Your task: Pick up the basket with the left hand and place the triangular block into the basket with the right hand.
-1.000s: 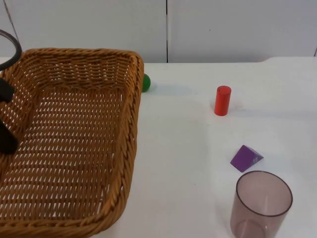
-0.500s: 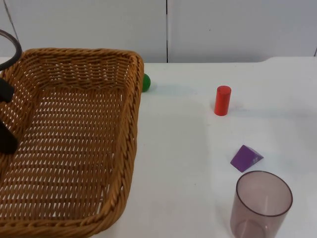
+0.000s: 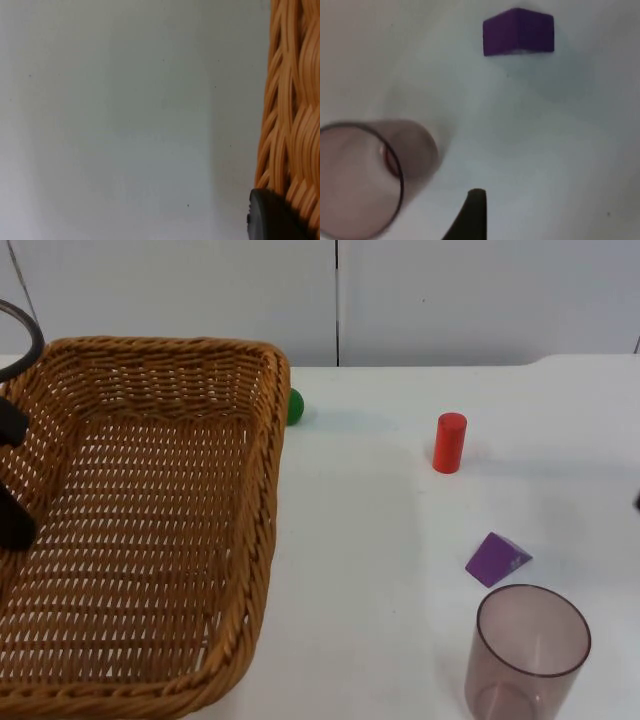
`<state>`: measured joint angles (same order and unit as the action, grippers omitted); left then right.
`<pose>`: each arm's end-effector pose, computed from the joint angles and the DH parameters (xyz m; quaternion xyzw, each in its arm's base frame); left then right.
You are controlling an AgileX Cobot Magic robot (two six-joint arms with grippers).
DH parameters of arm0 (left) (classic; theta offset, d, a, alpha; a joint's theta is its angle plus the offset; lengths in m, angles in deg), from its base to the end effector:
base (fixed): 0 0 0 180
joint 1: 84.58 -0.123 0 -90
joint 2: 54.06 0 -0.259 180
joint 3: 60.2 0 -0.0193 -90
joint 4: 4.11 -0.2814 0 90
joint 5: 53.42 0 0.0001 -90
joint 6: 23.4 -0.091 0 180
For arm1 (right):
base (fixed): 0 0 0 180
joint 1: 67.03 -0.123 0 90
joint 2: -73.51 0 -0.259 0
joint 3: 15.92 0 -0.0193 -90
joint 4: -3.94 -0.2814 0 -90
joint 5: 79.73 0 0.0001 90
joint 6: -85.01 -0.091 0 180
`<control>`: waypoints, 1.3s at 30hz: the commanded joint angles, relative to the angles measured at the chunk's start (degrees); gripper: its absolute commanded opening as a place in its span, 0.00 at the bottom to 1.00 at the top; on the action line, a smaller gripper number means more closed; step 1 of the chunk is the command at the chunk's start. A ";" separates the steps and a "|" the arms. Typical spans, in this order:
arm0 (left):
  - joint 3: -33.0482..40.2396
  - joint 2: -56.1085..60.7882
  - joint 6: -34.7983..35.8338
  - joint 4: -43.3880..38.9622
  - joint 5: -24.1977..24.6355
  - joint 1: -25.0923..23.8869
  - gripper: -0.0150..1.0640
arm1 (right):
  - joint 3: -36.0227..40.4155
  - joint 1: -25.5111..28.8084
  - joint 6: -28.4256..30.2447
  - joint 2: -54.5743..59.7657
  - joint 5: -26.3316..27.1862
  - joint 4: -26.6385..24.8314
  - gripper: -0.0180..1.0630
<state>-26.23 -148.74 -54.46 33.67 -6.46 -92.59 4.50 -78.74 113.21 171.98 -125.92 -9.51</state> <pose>0.2716 -0.0030 0.1406 -0.0186 0.9687 -0.2187 0.1160 0.3083 0.0795 0.1737 -0.2708 0.9493 0.0749 0.1411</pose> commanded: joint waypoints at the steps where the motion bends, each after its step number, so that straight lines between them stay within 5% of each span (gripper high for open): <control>1: -0.01 0.83 -0.23 1.84 0.28 -0.07 0.01 | -0.70 -3.38 -8.23 1.47 3.89 3.76 0.78; 4: -0.01 0.83 -0.23 1.84 0.28 -0.07 0.01 | -1.77 -6.20 -14.91 2.91 4.16 7.21 0.78; 6: -0.01 0.83 -0.23 1.84 0.28 -0.07 0.01 | -4.23 -9.45 -23.81 4.90 1.99 13.45 0.78; 8: -0.01 0.83 -0.23 1.84 0.28 -0.07 0.01 | -8.85 -12.85 -38.77 7.51 -2.81 19.35 0.78; 13: -0.01 0.83 -0.23 1.84 0.28 -0.07 0.01 | -13.71 -15.41 -44.15 9.81 -5.73 20.85 0.78; 17: -0.01 0.83 -0.23 1.84 0.28 -0.07 0.01 | -16.91 -16.31 -53.22 12.02 -4.41 20.74 0.78; 24: -0.01 0.83 -0.23 1.84 0.17 -0.07 0.01 | -17.06 -16.09 -60.10 12.20 -2.74 20.82 0.78; 30: -0.01 0.83 -0.23 1.71 0.17 -0.07 0.01 | -17.06 -16.09 -75.81 15.46 -6.12 22.18 0.76; 35: -0.01 0.83 -0.35 1.60 0.03 -0.07 0.01 | -19.53 -16.20 -81.89 21.15 -6.06 21.32 0.61; 39: -0.01 0.83 -0.35 1.25 0.03 -0.07 0.01 | -23.71 -16.20 -83.00 26.33 -0.63 17.20 0.51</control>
<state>-26.23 -148.74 -54.52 33.67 -6.67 -92.59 -17.46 -94.79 30.96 196.90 -129.10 9.27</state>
